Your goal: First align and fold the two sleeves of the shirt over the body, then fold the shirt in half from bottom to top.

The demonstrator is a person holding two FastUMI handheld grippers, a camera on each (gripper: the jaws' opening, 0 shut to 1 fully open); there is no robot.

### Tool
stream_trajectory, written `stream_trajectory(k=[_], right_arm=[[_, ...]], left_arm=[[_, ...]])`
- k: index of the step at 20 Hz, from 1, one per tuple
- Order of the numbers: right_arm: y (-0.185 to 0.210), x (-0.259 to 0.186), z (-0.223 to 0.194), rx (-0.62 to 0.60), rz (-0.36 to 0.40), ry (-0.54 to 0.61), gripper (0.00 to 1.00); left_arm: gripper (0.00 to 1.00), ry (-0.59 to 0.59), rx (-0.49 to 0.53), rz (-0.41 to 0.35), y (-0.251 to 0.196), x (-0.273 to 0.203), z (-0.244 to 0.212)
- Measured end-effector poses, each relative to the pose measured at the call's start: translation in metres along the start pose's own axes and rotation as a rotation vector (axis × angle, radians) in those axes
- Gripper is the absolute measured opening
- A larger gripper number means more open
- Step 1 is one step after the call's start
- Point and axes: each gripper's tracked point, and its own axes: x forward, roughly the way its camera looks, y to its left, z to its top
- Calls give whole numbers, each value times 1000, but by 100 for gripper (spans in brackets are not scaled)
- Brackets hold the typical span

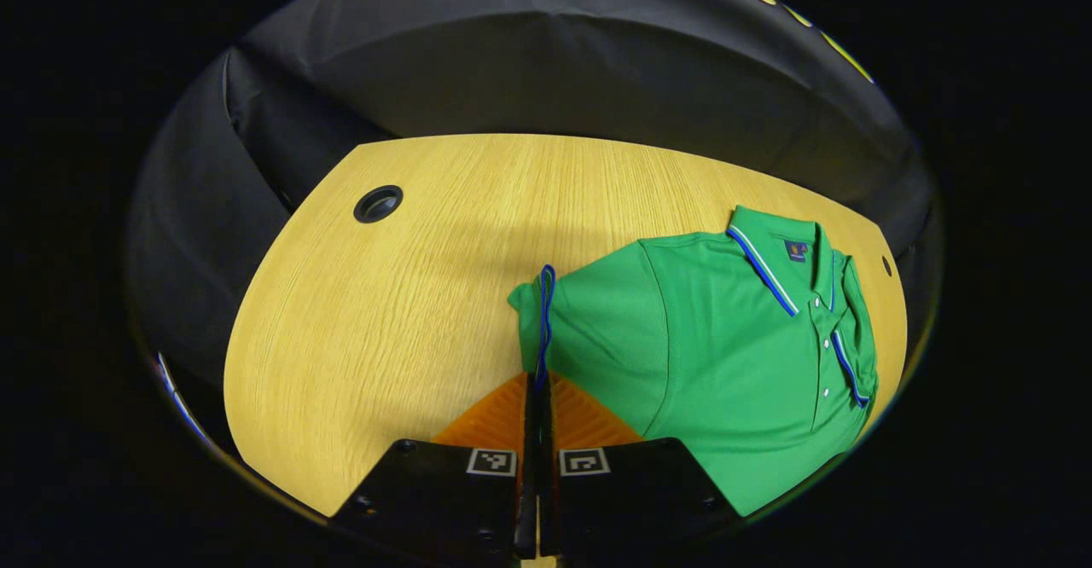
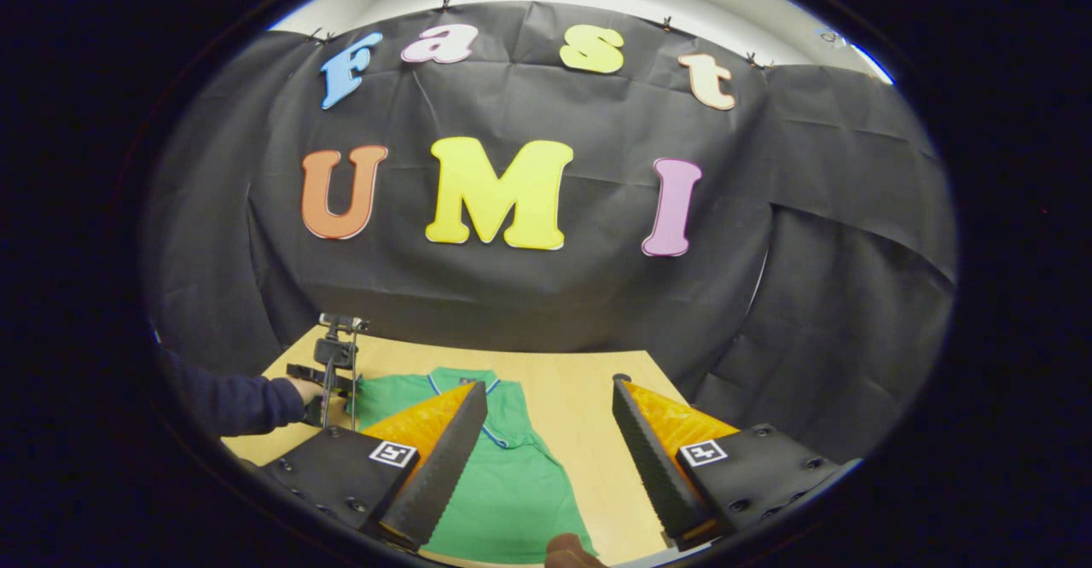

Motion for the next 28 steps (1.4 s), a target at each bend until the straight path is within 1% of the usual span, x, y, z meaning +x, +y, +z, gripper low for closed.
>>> stream_trajectory(k=[1,3,6,9,10,11,12,13,18,21,25,28], right_arm=[[-1,0,1,-3,4,-4,95],[-7,-1,3,-11,1,-11,95],[-16,0,2,4,-1,-13,94],[-25,0,7,14,-9,-24,94],[-29,0,8,16,-10,-28,95],[-33,-1,9,18,-14,-29,94],[-36,-1,8,17,-20,-29,95],[-39,-1,6,19,-22,-26,95],[-53,-2,-5,25,-49,2,95],[-64,-2,-12,31,-82,22,95],[-75,3,-27,57,-115,66,96],[-77,7,-38,77,-125,102,96]], left_arm=[[3,1,3,4,0,-3,1],[3,-36,21,12,0,-12,12],[3,-78,78,25,-9,-26,28],[4,-107,152,21,-30,-38,41],[4,-114,176,9,-41,-41,44],[3,-119,199,0,-51,-44,48],[3,-123,222,-10,-63,-46,50],[4,-128,245,-19,-75,-47,51],[4,-147,374,-49,-123,-48,49],[3,-146,432,-58,-146,-47,40],[4,-138,498,-68,-168,-46,27],[4,-97,538,-66,-178,-38,10]])
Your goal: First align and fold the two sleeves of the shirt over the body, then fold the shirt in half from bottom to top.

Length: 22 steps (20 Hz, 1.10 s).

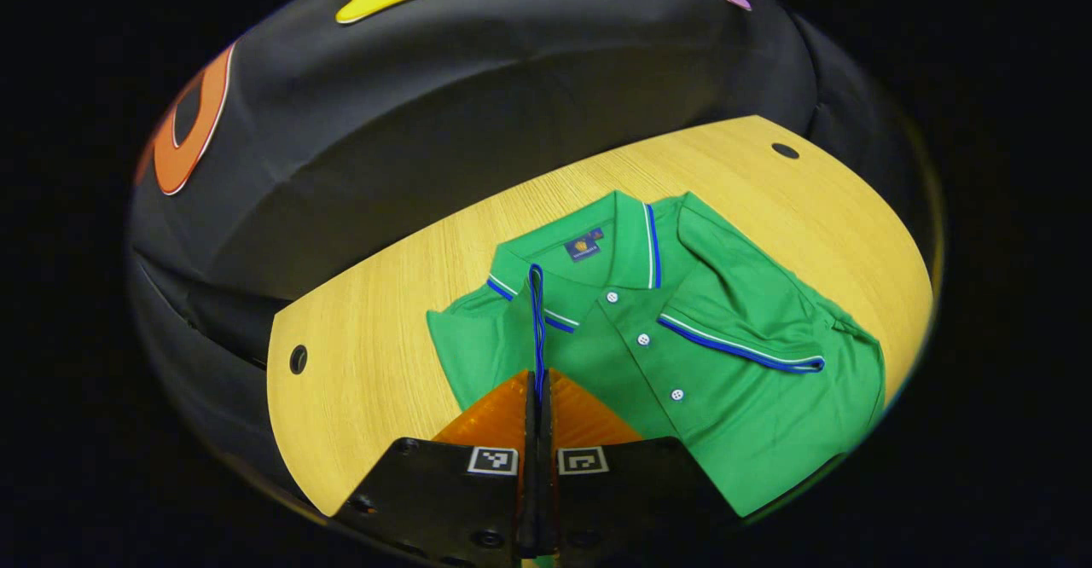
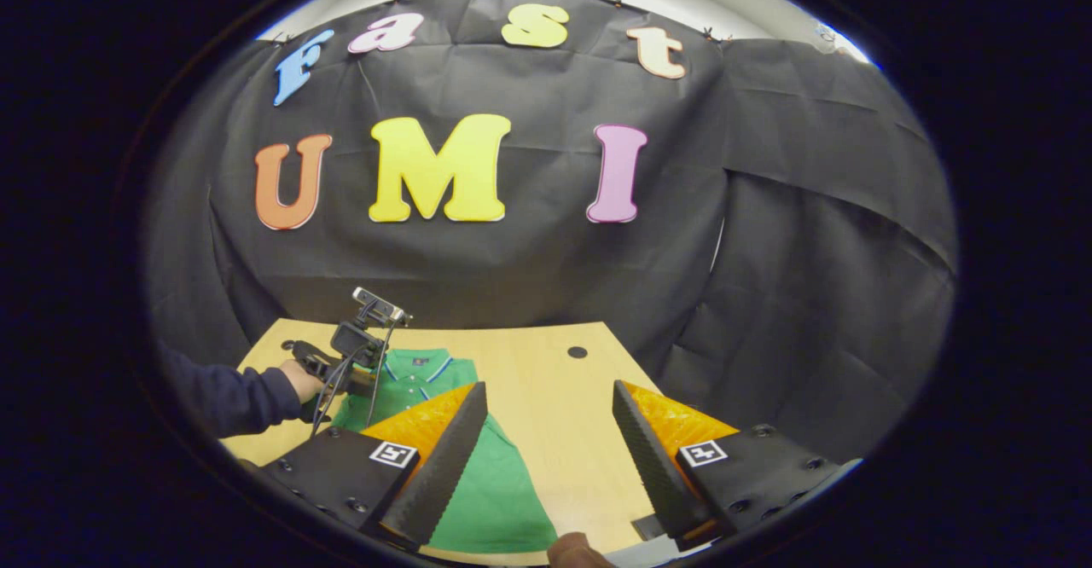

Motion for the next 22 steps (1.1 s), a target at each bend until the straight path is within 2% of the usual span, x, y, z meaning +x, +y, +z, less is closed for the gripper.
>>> stream_trajectory(k=[3,4,6,8,10,11,12,13,14,17,19,20,21,22], right_arm=[[2,2,-6,8,10,21,94],[3,2,-7,2,13,21,96],[4,2,-8,-8,21,21,96],[4,4,-8,-12,29,20,95],[4,4,-7,-14,35,17,95],[5,4,-7,-18,46,17,94],[6,6,-8,-28,60,19,95],[7,7,-11,-44,79,27,95],[11,7,-14,-70,113,38,95],[17,0,-18,-200,221,48,96],[27,-1,-23,-211,290,39,96],[31,-2,-26,-189,321,36,94],[34,0,-34,-181,334,42,94],[37,5,-47,-183,344,58,94]], left_arm=[[4,32,-10,-18,-11,6,-10],[4,29,-14,-28,-15,6,-9],[5,26,-33,-73,-24,3,-9],[10,24,-53,-105,-28,0,-10],[24,10,-79,-110,-30,-5,-8],[35,-1,-95,-117,-31,-12,-7],[39,-13,-114,-125,-30,-23,-5],[49,-22,-133,-125,-29,-31,-4],[66,-28,-151,-122,-26,-39,-5],[75,-48,-192,-88,-14,-68,-11],[77,-68,-201,-62,-8,-86,-17],[84,-72,-201,-53,-6,-96,-25],[100,-68,-199,-33,-3,-105,-35],[100,-63,-205,-25,-1,-117,-48]])
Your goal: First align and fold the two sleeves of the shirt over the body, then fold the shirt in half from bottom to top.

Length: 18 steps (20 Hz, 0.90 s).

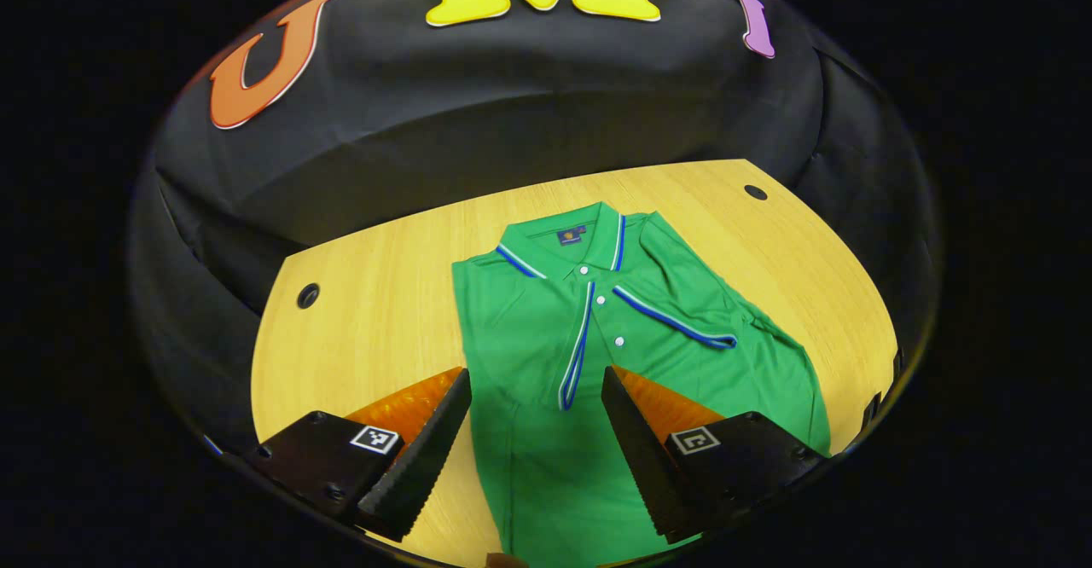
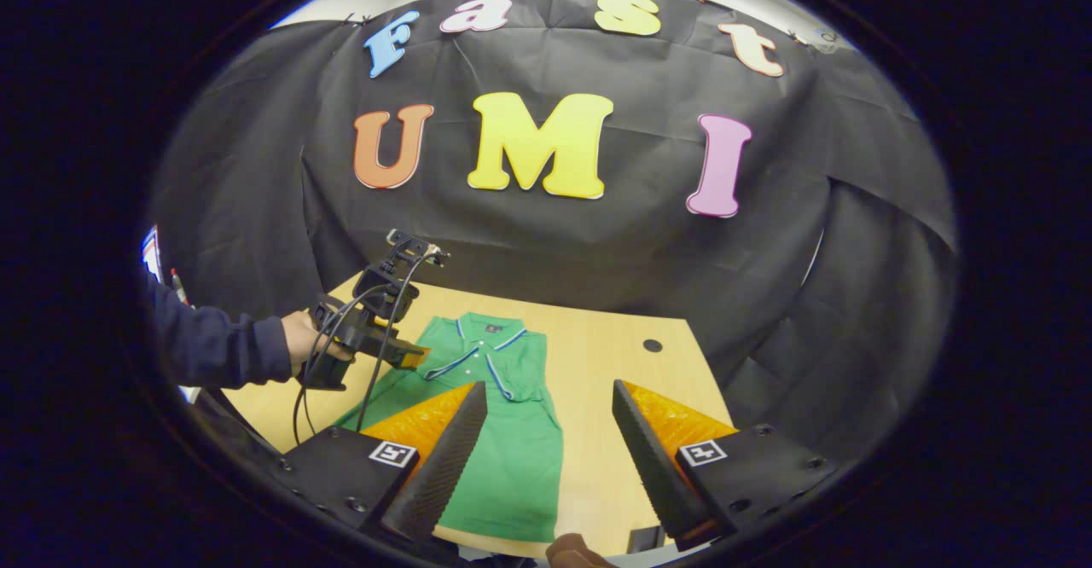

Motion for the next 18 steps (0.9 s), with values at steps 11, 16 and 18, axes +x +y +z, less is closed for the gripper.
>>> stream_trajectory(k=[11,16,18], right_arm=[[0,53,-169,244,32,481,97],[8,54,-219,254,33,641,98],[9,51,-237,246,23,704,98]], left_arm=[[98,320,-241,41,-5,-96,-224],[100,414,-308,27,-10,-117,-267],[98,442,-309,20,-11,-122,-274]])
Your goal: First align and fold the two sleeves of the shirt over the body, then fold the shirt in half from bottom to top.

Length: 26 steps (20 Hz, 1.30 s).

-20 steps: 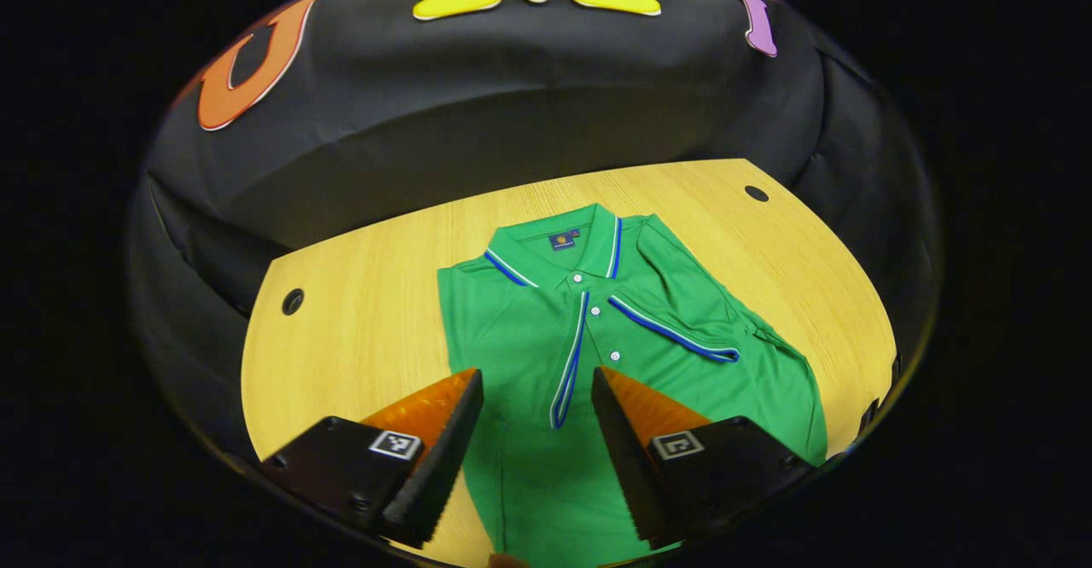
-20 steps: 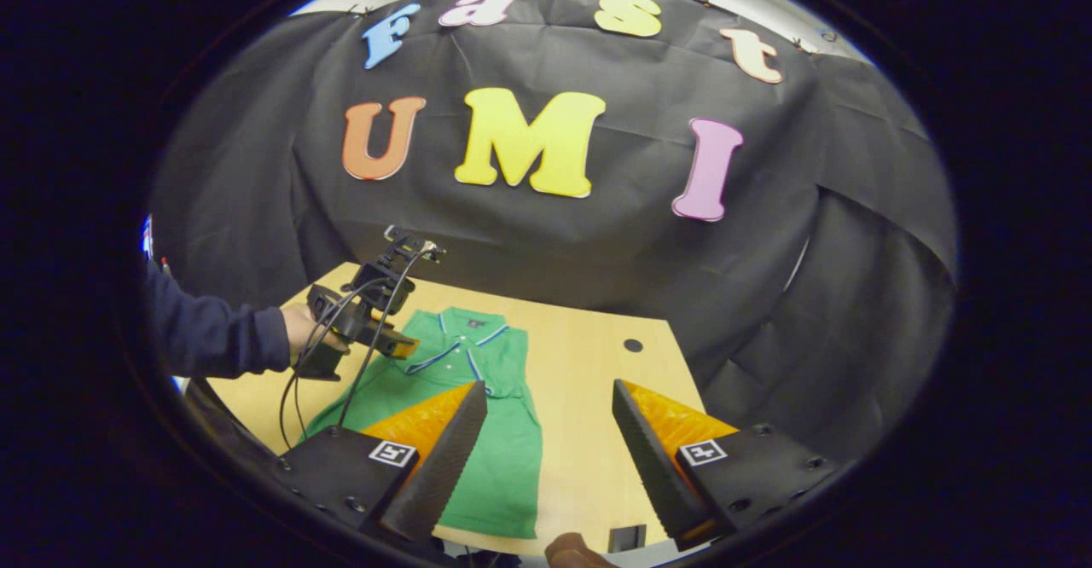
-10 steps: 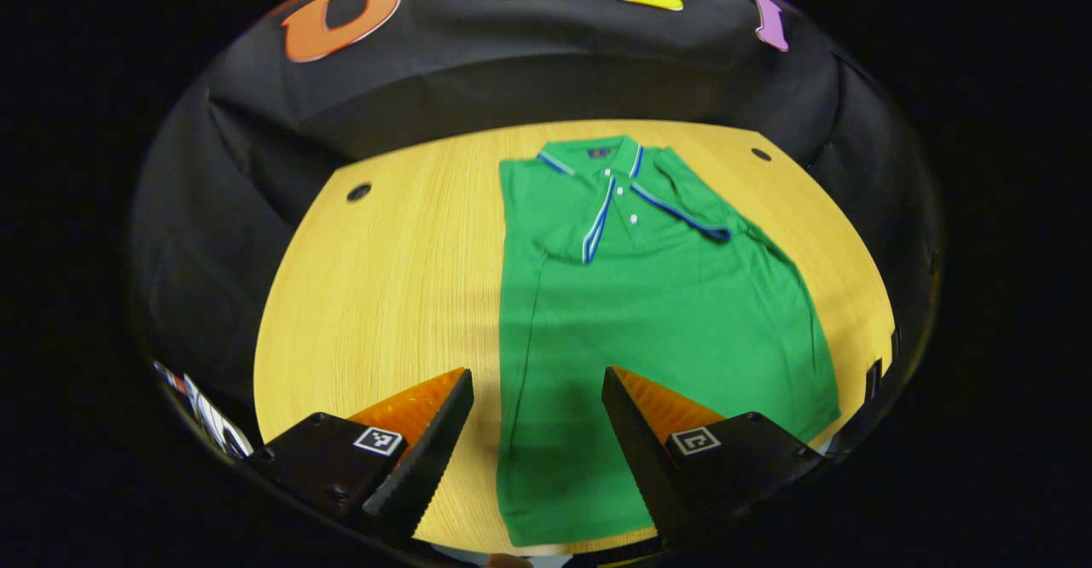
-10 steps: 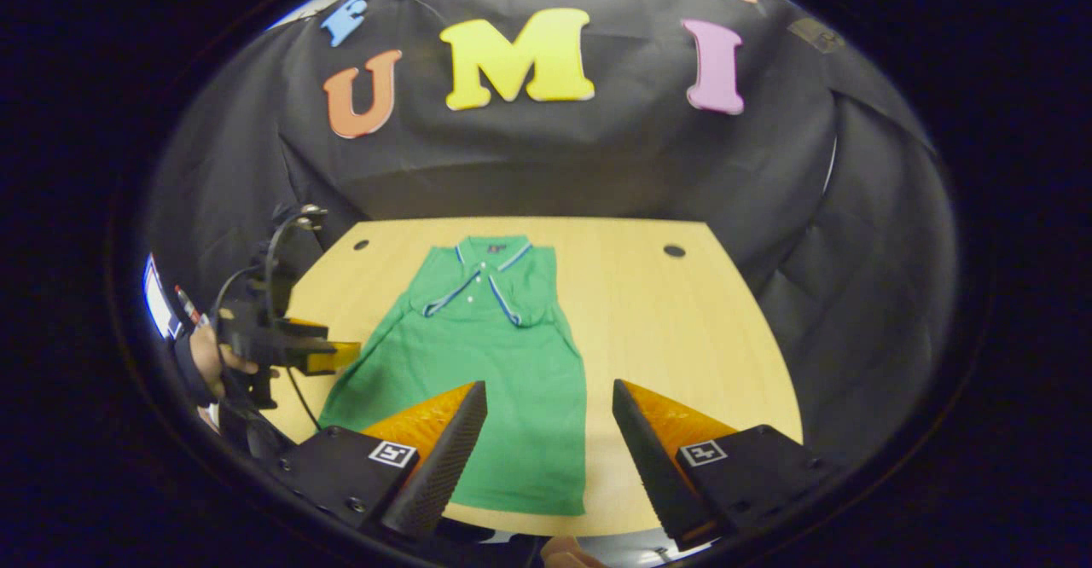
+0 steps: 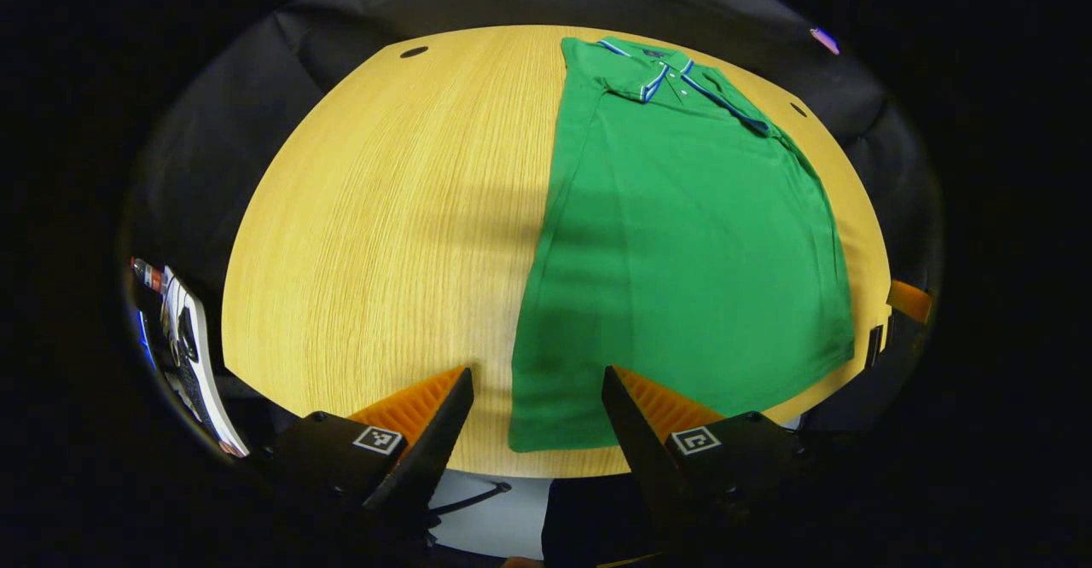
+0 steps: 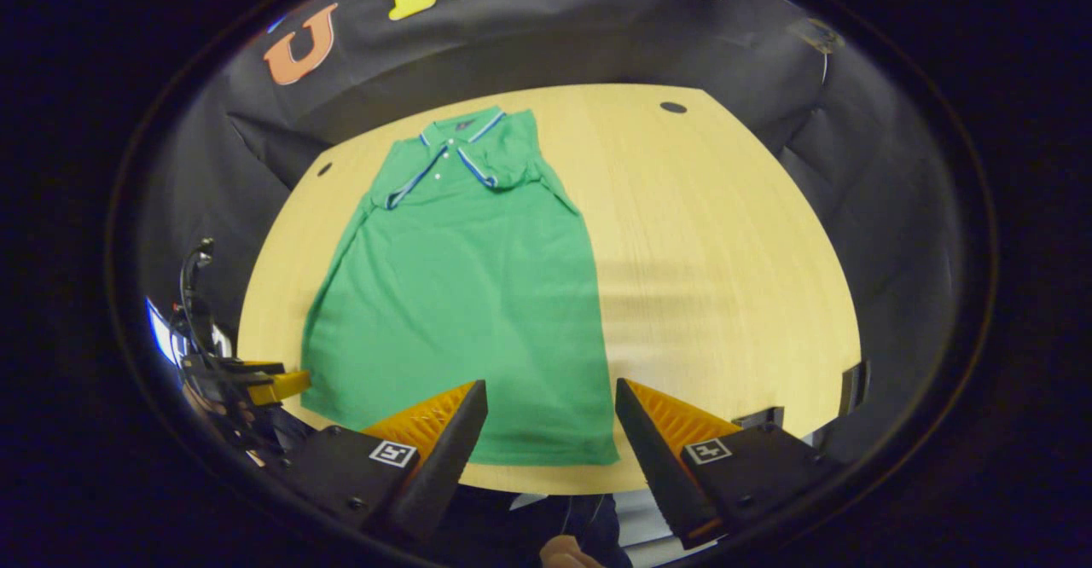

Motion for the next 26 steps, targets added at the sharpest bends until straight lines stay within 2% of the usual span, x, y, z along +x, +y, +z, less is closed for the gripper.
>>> stream_trajectory(k=[6,8,10,15,16,18,19,26], right_arm=[[0,30,-43,-54,-50,184,98],[1,35,-48,-38,-61,202,94],[-2,37,-50,-43,-75,219,98],[-14,43,-65,-24,-111,275,98],[-16,46,-67,-13,-110,282,98],[-21,49,-74,-7,-121,312,98],[-22,51,-70,-11,-126,303,94],[-21,50,-71,4,-148,427,96]], left_arm=[[98,113,5,9,-3,10,-23],[98,121,-19,19,0,14,-24],[98,130,-47,3,-1,15,-25],[98,175,-26,-4,-2,17,-24],[100,184,-28,-3,-2,17,-23],[98,198,-26,-4,-3,16,-23],[98,202,-21,-7,-3,16,-21],[100,245,-25,-4,-4,18,-21]])
